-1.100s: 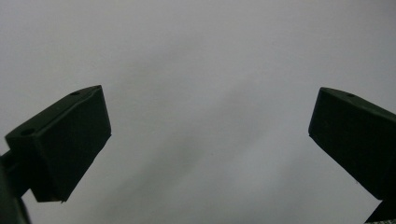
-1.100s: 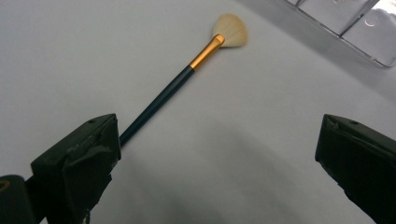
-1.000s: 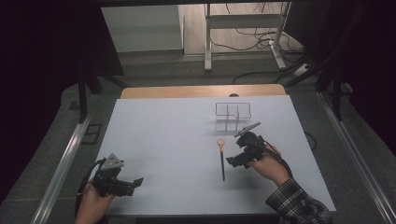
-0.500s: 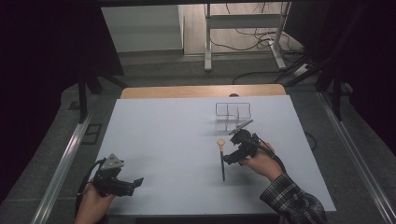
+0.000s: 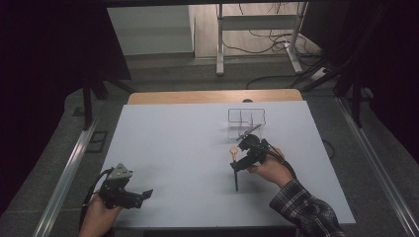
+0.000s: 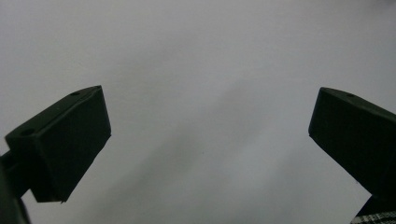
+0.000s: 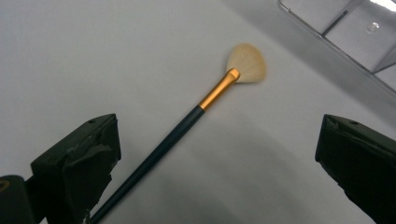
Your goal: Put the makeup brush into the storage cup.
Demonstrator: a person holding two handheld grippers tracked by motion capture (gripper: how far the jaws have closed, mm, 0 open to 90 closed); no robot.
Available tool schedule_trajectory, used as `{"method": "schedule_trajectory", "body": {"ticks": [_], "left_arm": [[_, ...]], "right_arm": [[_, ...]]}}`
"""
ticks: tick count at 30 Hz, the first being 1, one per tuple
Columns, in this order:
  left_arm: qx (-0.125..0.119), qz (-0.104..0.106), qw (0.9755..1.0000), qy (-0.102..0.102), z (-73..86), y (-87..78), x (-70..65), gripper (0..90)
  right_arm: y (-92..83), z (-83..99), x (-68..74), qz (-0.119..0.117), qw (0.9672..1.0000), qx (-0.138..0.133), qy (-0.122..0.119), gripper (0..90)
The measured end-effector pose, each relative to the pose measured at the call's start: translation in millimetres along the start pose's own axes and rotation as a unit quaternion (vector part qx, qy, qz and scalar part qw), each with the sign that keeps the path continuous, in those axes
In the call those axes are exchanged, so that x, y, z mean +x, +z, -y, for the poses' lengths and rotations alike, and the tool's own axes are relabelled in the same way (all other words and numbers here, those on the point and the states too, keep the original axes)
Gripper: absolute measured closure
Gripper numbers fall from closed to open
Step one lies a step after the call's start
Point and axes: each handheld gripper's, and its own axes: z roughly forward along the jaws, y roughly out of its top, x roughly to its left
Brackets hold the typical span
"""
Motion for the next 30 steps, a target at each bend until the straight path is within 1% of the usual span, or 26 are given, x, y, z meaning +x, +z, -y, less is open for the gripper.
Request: {"method": "schedule_trajectory", "body": {"ticks": [10, 16, 20, 24, 30], "left_arm": [[-0.003, -0.004, 1.0, 0.005, 0.1, -0.2, -0.6, 0.0], [0.006, -0.009, 0.9998, 0.014, 0.1, 0.6, -1.4, 0.0], [0.006, -0.009, 0.9998, 0.015, 0.2, 0.5, -1.5, 0.0], [0.002, -0.009, 0.9999, 0.013, 0.4, 0.1, -1.0, 0.0], [0.002, -0.01, 0.9999, 0.013, 0.4, -0.2, -0.7, 0.0]], "right_arm": [[6.8, -9.8, 4.6, -0.004, 1.0, 0.007, -0.004, 0.1], [11.9, -17.8, 9.5, -0.008, 0.9999, 0.009, -0.007, 0.3], [14.6, -23.6, 13.6, -0.005, 0.9998, 0.013, -0.012, 1.3], [16.2, -24.6, 13.7, 0.0, 0.9998, 0.017, -0.011, 2.4], [20.7, -21.2, 10.9, 0.003, 0.9997, 0.023, -0.007, 4.9]]}}
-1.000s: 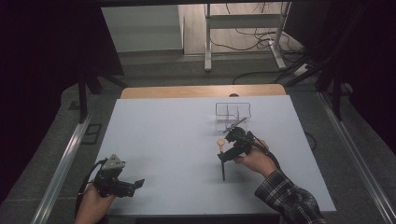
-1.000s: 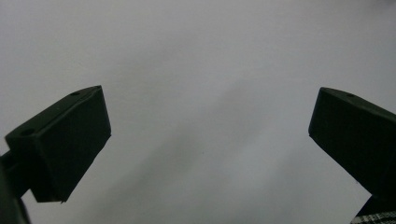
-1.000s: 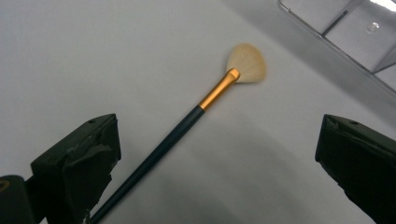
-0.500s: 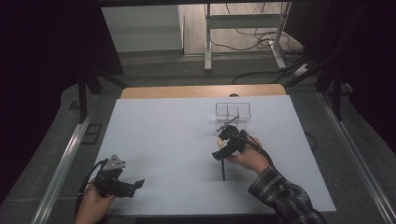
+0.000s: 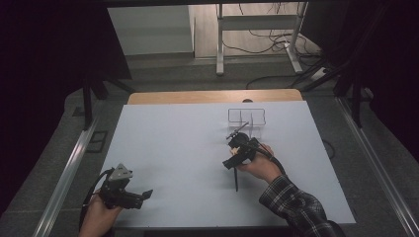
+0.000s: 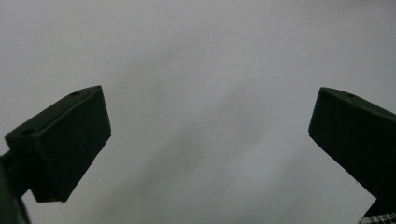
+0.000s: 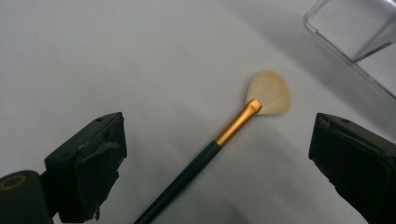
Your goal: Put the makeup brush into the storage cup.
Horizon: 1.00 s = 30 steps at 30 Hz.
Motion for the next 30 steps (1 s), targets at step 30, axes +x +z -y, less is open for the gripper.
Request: {"method": "schedule_trajectory", "body": {"ticks": [30], "left_arm": [[0.008, -0.001, 0.9999, 0.008, 0.1, 1.2, -1.6, 0.0]], "right_arm": [[16.0, 8.6, 1.8, 0.014, 0.9987, 0.049, -0.006, 22.5]]}}
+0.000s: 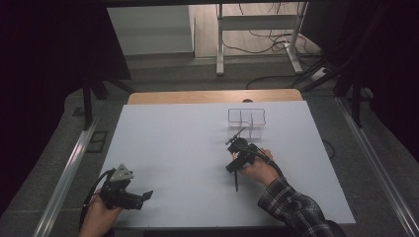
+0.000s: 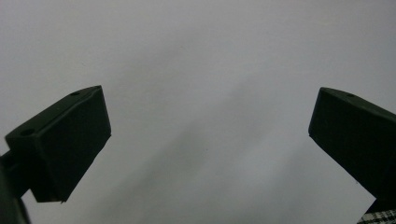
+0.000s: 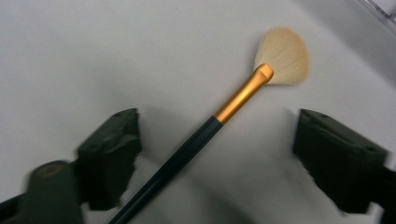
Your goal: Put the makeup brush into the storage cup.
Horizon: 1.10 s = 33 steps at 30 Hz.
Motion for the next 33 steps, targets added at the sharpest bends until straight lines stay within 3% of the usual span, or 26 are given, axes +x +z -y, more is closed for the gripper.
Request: {"method": "schedule_trajectory", "body": {"ticks": [5, 8, 24, 33], "left_arm": [[0.002, 0.0, 1.0, 0.002, 0.2, 0.2, -0.6, 0.0], [0.002, 0.0, 1.0, 0.003, 0.3, 0.1, -0.7, 0.0], [0.0, -0.001, 1.0, 0.001, 0.6, -0.1, -0.6, 0.0], [-0.001, -0.001, 1.0, 0.001, 0.6, -0.1, -0.4, 0.0]], "right_arm": [[-6.7, -1.9, 4.2, -0.004, 0.9999, 0.014, -0.006, 54.2], [-9.0, -1.5, 4.7, -0.011, 0.9996, 0.018, -0.016, 83.6], [-11.1, 1.9, -1.0, -0.034, 0.9993, 0.01, -0.013, 84.0], [-22.4, 4.0, -3.7, -0.046, 0.9987, -0.022, -0.008, 83.9]]}}
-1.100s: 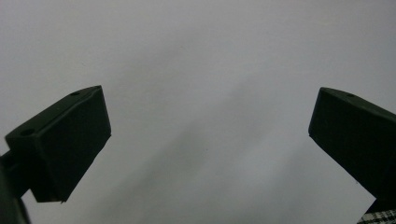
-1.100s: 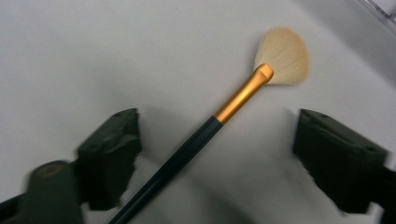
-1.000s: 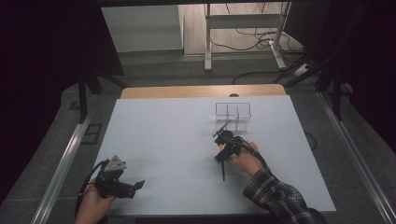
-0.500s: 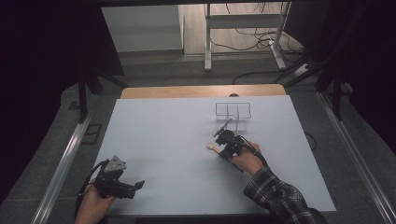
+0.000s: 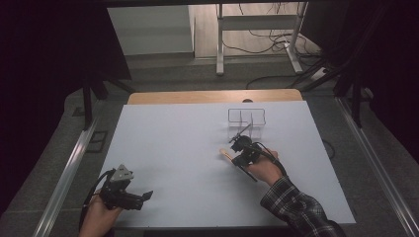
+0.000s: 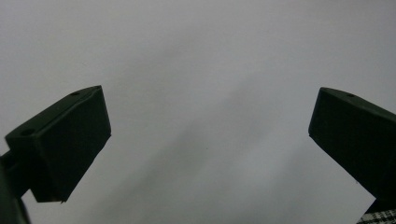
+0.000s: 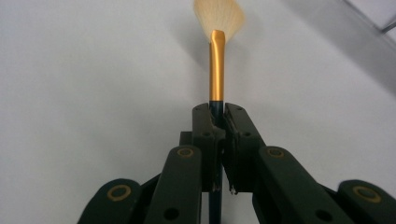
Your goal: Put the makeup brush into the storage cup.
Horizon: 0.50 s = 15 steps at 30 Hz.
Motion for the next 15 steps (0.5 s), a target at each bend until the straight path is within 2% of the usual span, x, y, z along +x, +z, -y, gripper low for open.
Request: {"method": "schedule_trajectory", "body": {"ticks": [15], "left_arm": [[-0.002, 0.001, 1.0, -0.001, 0.1, -0.2, 0.5, 0.0]], "right_arm": [[-19.7, 3.0, -3.4, -0.005, 0.9987, -0.05, -0.011, 83.9]]}}
